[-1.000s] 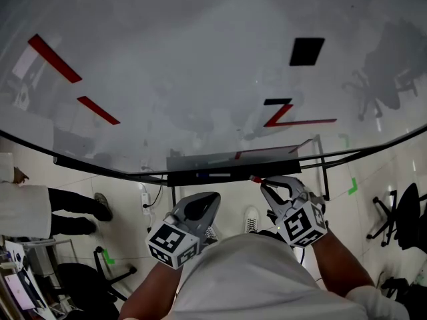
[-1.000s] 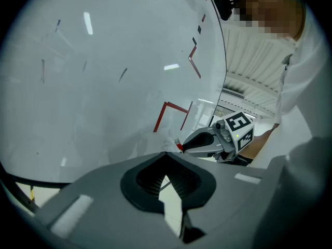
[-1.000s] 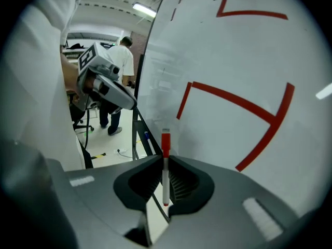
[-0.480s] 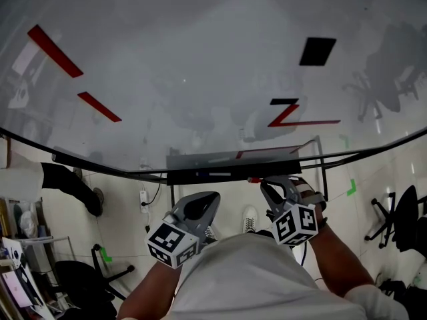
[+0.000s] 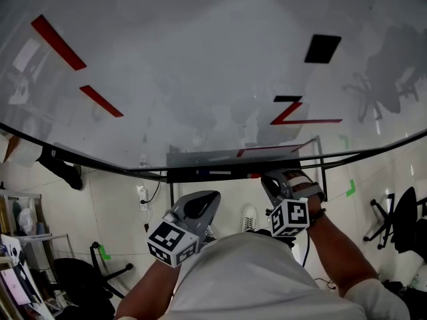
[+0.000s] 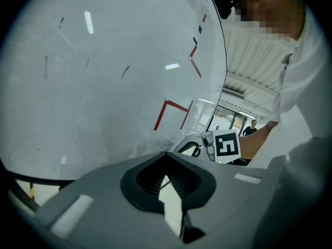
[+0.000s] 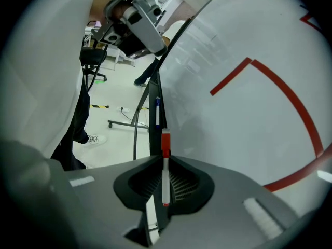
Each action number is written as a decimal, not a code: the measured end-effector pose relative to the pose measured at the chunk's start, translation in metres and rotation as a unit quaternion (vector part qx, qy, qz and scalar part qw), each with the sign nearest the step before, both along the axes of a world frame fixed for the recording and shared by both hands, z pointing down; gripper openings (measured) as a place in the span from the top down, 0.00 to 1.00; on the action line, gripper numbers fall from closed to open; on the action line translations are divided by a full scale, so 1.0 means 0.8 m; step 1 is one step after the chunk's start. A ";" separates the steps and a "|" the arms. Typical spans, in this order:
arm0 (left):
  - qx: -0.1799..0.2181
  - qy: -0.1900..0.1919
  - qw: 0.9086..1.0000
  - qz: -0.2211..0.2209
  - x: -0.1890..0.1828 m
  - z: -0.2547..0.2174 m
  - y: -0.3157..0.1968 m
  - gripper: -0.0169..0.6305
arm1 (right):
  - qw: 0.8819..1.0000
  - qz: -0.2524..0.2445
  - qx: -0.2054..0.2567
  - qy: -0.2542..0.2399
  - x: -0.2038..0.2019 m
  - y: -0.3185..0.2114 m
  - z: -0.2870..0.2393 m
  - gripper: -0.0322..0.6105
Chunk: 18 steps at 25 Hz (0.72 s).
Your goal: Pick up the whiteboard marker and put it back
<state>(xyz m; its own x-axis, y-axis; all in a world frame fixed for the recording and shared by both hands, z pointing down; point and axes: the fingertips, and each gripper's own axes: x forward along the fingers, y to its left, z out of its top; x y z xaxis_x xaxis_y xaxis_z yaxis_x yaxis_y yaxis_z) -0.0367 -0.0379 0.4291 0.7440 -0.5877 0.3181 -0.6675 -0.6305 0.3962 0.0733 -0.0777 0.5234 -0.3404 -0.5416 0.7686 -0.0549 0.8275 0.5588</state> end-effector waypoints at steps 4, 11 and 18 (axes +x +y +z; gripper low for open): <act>-0.001 -0.001 1.000 -0.001 -0.001 0.001 0.001 0.95 | 1.000 -0.007 0.002 0.014 0.001 -0.003 0.007 0.89; -0.002 -0.001 1.000 -0.001 -0.001 0.001 0.001 0.95 | 0.999 -0.012 -0.005 0.030 -0.002 -0.010 0.028 0.89; -0.003 -0.002 1.000 -0.003 -0.003 0.003 0.001 0.95 | 0.999 -0.005 -0.012 0.042 0.000 -0.022 0.047 0.89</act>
